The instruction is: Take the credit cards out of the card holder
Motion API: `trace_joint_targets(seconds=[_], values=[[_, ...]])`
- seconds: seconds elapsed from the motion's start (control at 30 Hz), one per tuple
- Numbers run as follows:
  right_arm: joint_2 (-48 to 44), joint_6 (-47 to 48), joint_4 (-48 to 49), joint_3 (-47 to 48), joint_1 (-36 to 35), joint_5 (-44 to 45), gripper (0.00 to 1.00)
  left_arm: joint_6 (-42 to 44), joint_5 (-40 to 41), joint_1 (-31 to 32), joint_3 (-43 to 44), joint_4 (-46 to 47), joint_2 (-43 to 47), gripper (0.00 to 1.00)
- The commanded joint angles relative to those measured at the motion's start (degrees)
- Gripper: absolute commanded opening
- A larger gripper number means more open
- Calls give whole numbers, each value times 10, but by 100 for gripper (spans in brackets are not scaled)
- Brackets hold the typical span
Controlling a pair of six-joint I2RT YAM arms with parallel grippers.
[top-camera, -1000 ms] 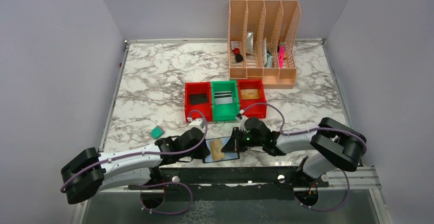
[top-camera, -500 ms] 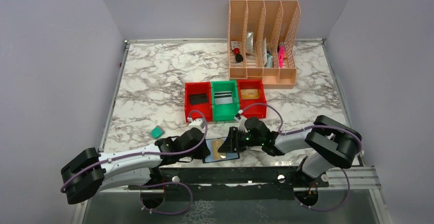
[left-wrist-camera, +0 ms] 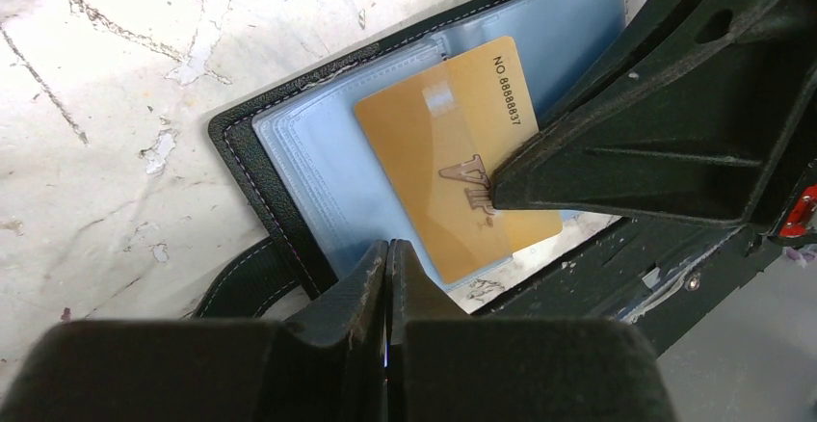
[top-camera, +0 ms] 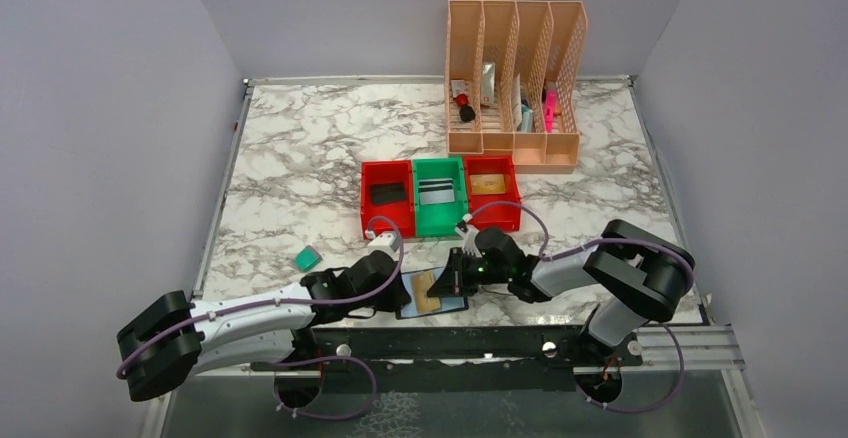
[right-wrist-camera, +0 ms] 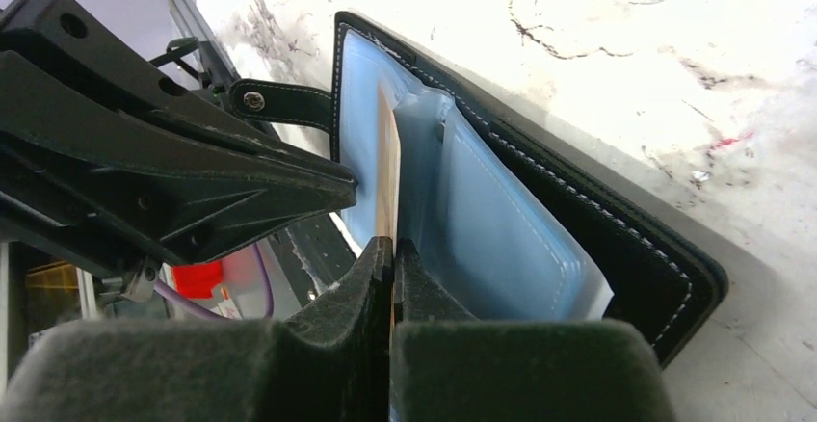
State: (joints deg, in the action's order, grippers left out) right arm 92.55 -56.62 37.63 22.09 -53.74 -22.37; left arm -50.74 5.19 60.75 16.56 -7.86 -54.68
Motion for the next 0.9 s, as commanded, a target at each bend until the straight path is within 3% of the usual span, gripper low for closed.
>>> trace_joint_targets(seconds=[0.0, 0.2, 0.5, 0.73, 0.87], values=[[-15, 17, -28, -5, 5, 6, 4, 6, -6, 0, -2, -12, 11, 5], [-23, 18, -37, -12, 8, 11, 1, 11, -2, 0, 3, -20, 19, 13], [-13, 14, -37, -12, 10, 12, 1, 31, -11, -1, 65, -32, 26, 36], [-16, 10, -43, -14, 12, 22, 1, 36, -31, 0, 66, 26, -8, 37], [-21, 9, -53, -13, 12, 27, 4, -2, 13, 3, 32, 42, -25, 27]])
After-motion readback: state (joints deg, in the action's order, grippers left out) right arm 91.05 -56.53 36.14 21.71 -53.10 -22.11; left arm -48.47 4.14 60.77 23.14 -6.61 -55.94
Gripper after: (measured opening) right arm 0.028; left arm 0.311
